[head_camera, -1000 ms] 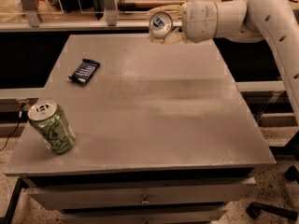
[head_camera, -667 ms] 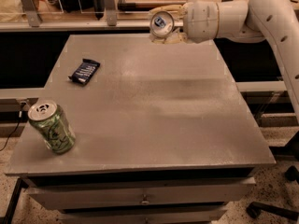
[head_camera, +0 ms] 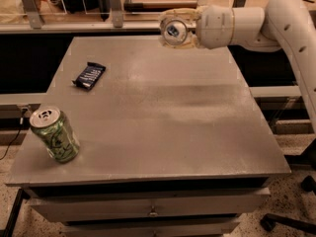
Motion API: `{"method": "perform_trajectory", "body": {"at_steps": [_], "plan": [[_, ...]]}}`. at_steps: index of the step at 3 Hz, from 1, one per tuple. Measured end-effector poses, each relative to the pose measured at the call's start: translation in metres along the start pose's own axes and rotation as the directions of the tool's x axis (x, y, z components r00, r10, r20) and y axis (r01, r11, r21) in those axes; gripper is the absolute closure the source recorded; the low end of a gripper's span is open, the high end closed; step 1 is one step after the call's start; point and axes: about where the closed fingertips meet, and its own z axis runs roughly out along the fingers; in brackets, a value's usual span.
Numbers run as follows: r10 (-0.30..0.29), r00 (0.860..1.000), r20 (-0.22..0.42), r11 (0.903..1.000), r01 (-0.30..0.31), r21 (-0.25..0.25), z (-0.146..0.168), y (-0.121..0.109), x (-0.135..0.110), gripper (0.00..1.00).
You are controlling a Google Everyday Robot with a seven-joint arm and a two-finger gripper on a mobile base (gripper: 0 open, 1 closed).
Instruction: Move redbull can near green can
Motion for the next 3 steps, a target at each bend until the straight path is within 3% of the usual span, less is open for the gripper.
{"method": "perform_trajectory", "body": {"at_steps": [1,2,3], "plan": [[-0.161,0.986,-0.038,0.9840,0.163,0.072,-0.0131,-0.0034,-0.0075,1.00],[-0.255,0.966,-0.040,0.9627,0.258,0.082,-0.0121,-0.0083,-0.0127,1.00],[-0.307,0.952,-0.015,0.9469,0.307,0.095,-0.0133,-0.0053,-0.0113,1.00]]}}
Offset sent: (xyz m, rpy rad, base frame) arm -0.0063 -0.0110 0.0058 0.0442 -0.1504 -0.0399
